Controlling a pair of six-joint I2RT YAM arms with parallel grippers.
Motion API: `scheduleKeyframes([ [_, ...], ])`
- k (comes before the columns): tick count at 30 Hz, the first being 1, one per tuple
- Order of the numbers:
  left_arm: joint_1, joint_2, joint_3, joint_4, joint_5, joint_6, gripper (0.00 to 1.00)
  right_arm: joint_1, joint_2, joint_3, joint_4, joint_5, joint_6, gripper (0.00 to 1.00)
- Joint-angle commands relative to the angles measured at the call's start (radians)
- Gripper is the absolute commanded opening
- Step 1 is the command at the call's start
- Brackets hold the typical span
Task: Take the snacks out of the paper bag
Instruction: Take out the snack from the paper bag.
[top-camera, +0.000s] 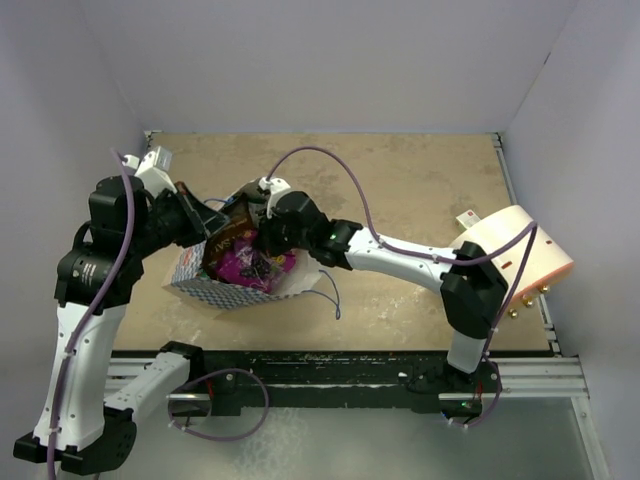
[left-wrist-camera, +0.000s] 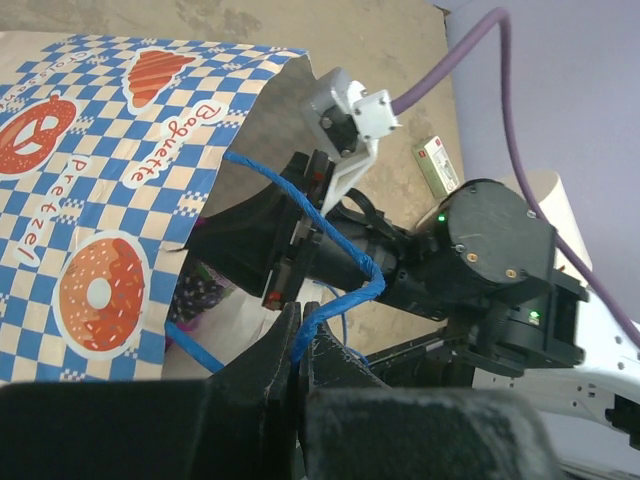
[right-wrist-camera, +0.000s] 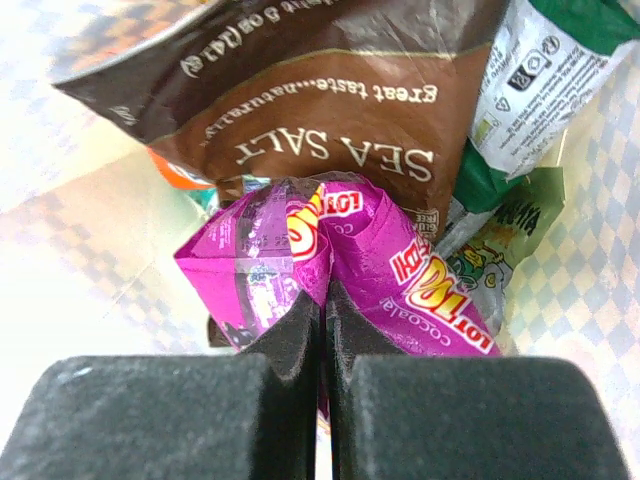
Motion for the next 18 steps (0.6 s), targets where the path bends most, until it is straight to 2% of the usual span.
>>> scheduleKeyframes([
  [1, 0.000, -0.012, 0.050, 0.023, -0.013, 0.038, 0.00, -0.001, -0.107, 0.098, 0.020, -0.046, 0.006, 0.00],
  [9, 0.000, -0.047, 0.018, 0.023, -0.035, 0.015, 0.00, -0.001, -0.226, 0.144, -0.062, 0.032, 0.005, 0.00],
  [18, -0.001, -0.055, 0.054, -0.001, -0.120, 0.040, 0.00, -0.001, -0.343, 0.280, -0.203, 0.217, -0.052, 0.00],
])
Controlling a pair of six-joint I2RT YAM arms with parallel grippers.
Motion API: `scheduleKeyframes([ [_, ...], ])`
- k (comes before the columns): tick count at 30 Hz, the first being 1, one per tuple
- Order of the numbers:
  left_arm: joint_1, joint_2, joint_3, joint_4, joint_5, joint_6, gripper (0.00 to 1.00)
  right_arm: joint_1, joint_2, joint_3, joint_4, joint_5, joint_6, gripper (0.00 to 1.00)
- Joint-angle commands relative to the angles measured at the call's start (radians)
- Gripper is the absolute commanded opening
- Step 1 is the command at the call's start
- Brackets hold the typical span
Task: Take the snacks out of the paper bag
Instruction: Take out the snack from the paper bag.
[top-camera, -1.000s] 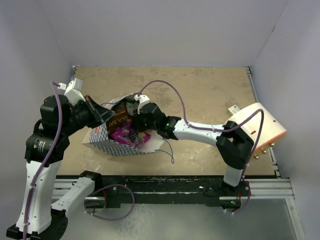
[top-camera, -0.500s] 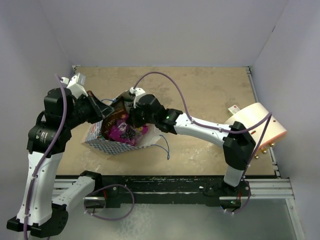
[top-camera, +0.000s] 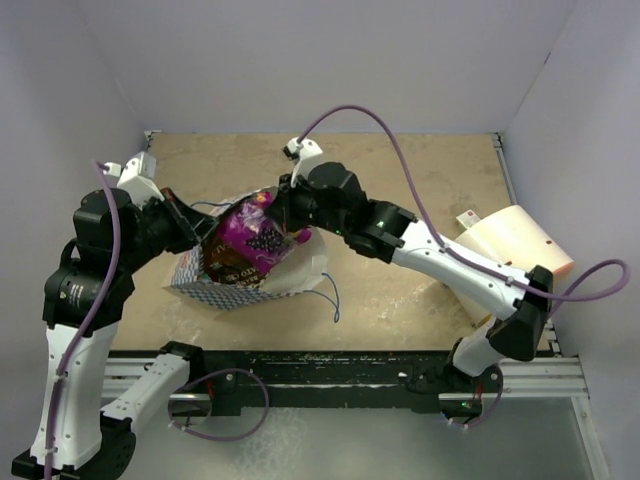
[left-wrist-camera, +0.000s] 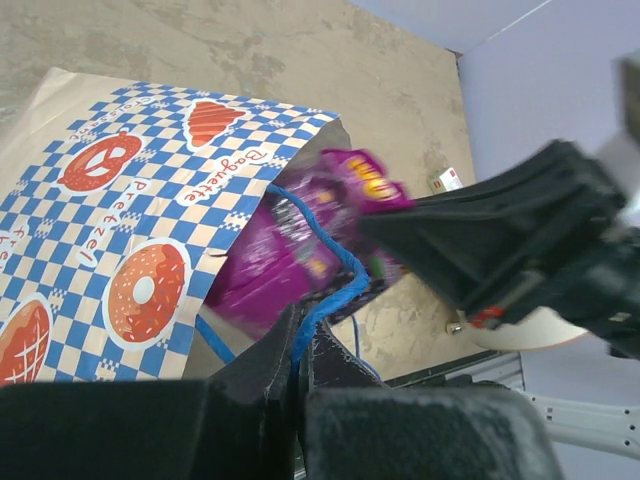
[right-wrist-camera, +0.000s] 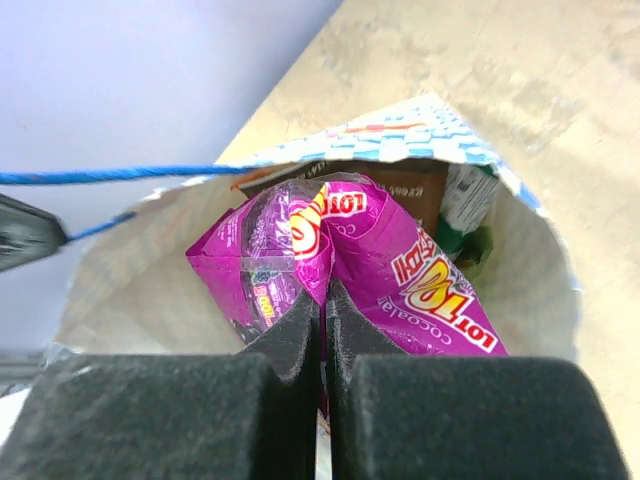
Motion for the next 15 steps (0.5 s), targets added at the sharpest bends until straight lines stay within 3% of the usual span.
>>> scheduleKeyframes([
  [1, -0.001, -0.002, 0.055, 0.001, -0.048, 0.022, 0.00, -0.002, -0.126, 0.147, 0.005, 0.155, -0.051, 0.00],
  [9, 0.000, -0.011, 0.070, -0.012, -0.098, 0.081, 0.00, -0.002, -0.313, 0.119, -0.030, 0.447, -0.169, 0.00],
  [15, -0.001, -0.013, 0.070, -0.009, -0.109, 0.123, 0.00, -0.045, -0.308, 0.127, -0.042, 0.654, -0.249, 0.00],
])
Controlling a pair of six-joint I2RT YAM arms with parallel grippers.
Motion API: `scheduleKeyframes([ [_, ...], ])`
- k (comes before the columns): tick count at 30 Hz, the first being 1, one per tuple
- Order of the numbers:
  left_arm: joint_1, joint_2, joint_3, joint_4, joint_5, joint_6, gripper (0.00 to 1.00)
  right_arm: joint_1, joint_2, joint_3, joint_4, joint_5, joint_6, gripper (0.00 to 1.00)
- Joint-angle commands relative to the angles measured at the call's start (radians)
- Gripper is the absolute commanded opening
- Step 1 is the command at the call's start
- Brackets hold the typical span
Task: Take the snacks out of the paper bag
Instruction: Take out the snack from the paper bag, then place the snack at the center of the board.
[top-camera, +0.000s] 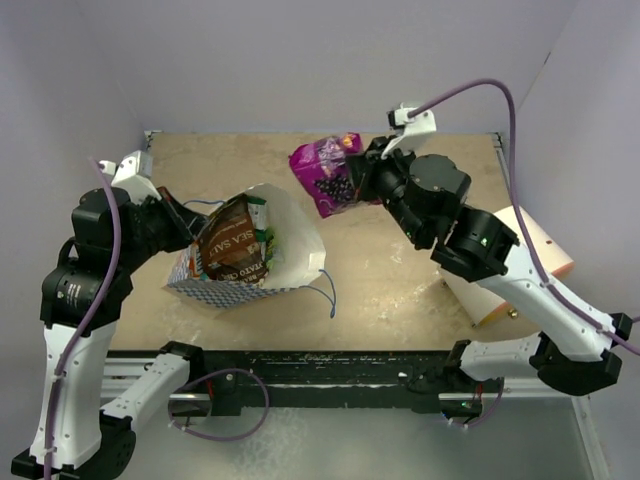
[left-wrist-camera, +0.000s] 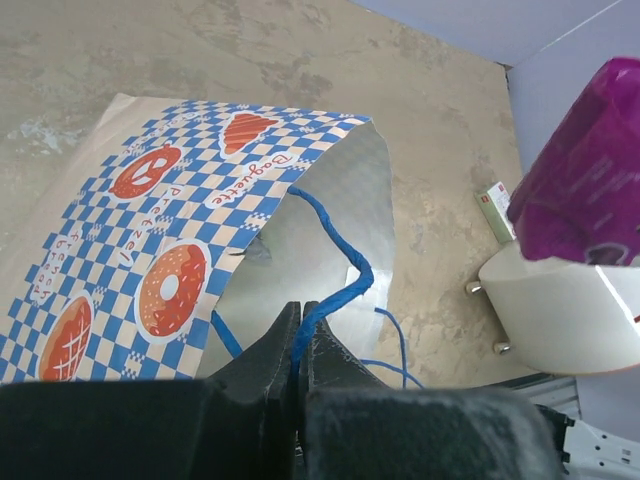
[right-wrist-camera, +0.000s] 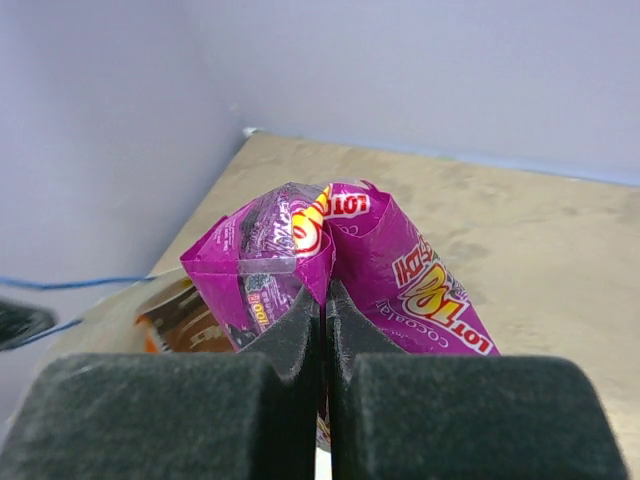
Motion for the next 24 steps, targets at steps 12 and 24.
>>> scheduleKeyframes([
  [12, -0.001, 0.045, 0.084, 0.011, 0.006, 0.111, 0.00, -0.443, 0.223, 0.012, 0.115, -0.095, 0.125, 0.00],
  [24, 0.000, 0.042, 0.105, -0.034, -0.093, 0.184, 0.00, -0.587, 0.767, 0.375, 0.168, -0.492, 0.205, 0.00],
])
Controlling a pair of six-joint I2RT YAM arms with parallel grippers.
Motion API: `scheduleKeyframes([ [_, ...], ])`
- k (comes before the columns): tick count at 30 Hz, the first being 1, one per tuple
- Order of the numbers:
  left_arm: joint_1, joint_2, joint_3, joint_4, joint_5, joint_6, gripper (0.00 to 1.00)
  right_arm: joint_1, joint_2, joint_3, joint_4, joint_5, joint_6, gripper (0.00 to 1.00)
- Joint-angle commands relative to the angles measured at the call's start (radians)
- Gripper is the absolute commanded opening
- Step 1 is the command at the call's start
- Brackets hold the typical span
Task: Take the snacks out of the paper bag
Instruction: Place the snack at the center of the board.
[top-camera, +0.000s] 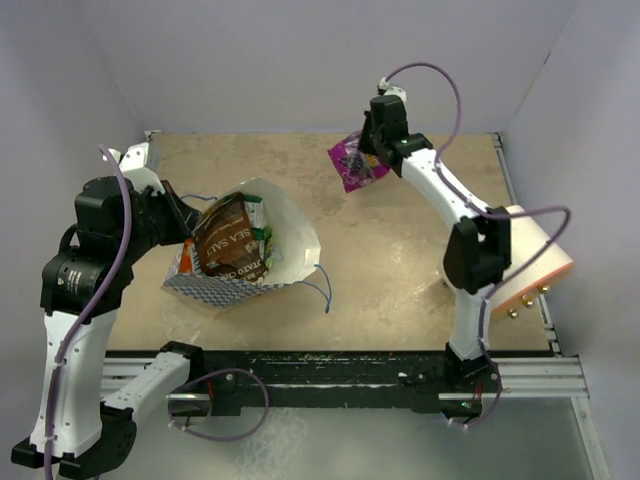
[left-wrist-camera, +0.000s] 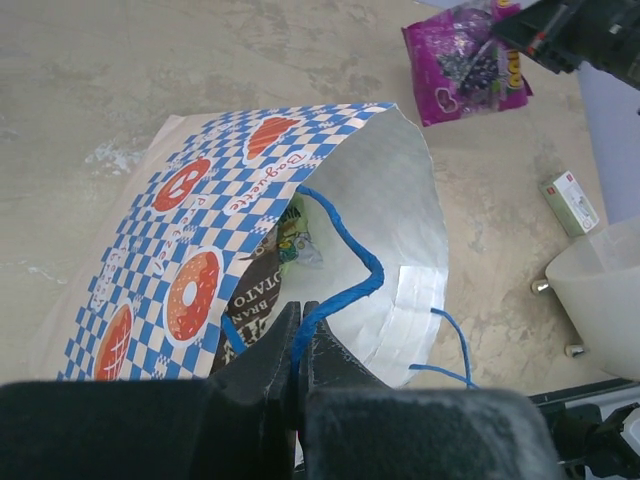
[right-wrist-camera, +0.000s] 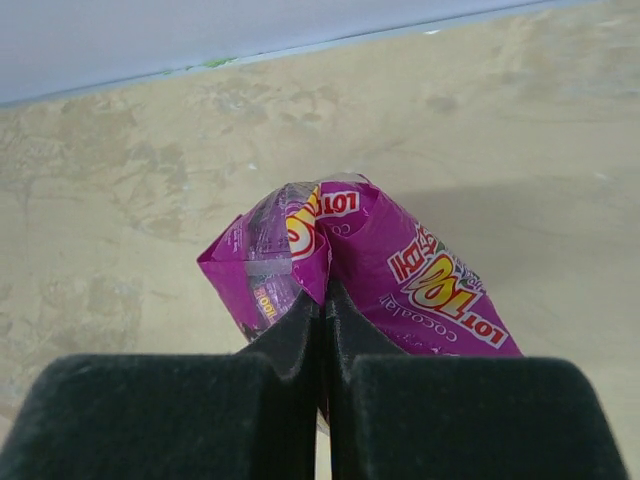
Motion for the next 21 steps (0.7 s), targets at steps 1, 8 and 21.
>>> scheduleKeyframes([
  [1, 0.000, -0.024, 0.041, 0.006, -0.040, 0.045, 0.00, 0.004, 0.119, 0.230, 0.132, -0.245, 0.066, 0.00],
  [8, -0.001, -0.035, 0.026, 0.000, -0.106, 0.085, 0.00, -0.028, 0.378, 0.442, 0.165, -0.295, 0.129, 0.00],
  [21, -0.001, -0.061, -0.055, 0.103, -0.073, 0.137, 0.00, -0.176, 0.675, 0.657, 0.242, -0.333, 0.139, 0.01],
])
